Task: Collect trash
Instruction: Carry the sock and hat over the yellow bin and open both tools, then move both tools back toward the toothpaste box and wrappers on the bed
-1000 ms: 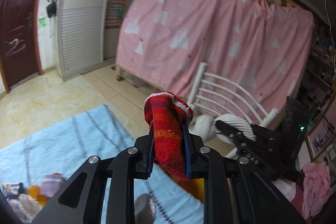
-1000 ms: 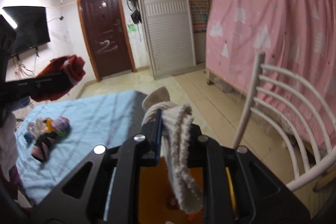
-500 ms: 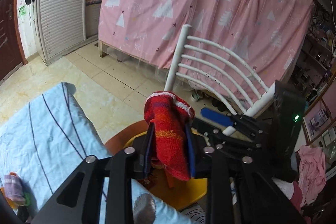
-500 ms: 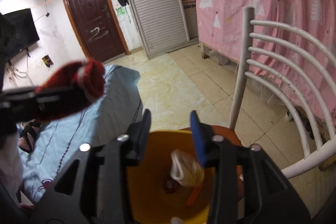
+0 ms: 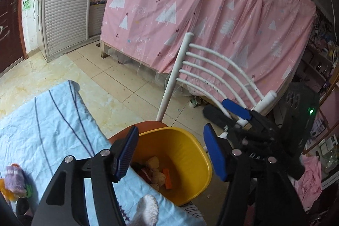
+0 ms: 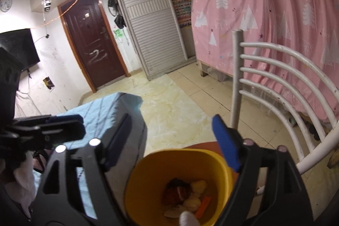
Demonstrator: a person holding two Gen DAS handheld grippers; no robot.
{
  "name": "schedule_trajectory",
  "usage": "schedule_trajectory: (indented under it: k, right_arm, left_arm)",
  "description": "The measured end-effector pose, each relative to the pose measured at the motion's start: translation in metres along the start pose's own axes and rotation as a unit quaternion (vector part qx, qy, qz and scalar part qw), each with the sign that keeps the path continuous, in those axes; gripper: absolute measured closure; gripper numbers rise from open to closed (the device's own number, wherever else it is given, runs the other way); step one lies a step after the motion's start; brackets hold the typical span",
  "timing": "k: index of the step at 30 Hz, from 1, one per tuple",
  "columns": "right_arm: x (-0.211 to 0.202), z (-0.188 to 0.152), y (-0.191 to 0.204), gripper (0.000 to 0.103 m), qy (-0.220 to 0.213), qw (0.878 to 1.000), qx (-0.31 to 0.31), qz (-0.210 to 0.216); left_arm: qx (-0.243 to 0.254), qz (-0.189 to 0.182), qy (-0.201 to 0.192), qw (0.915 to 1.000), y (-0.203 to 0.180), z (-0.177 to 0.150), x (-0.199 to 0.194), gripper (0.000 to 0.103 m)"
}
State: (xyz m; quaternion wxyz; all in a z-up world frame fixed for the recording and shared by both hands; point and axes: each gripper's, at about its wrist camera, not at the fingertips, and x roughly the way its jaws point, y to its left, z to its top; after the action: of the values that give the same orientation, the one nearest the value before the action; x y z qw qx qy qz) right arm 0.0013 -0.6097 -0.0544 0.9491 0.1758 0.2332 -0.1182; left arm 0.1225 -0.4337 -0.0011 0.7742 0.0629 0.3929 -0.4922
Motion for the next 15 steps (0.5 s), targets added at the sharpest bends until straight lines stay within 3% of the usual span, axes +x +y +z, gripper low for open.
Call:
schedule_trajectory:
  k: [9,11,15]
  right_arm:
    - [0.007,0.001,0.047,0.014,0.008,0.999,-0.025,0.026]
    - [0.011,0.002,0.061,0.009,0.012,0.999,-0.030,0.036]
    - [0.021,0.005,0.090,0.008,0.025,0.997,-0.050,0.051]
  left_arm:
    - [-0.016,0.016,-0.032,0.9992,0.023,0.000,-0.059,0.047]
    - [-0.023,0.018,-0.041,0.9987,0.032,-0.002,-0.077,0.045]
    - [-0.033,0.035,-0.061,0.9970,0.054,-0.008,-0.113,0.039]
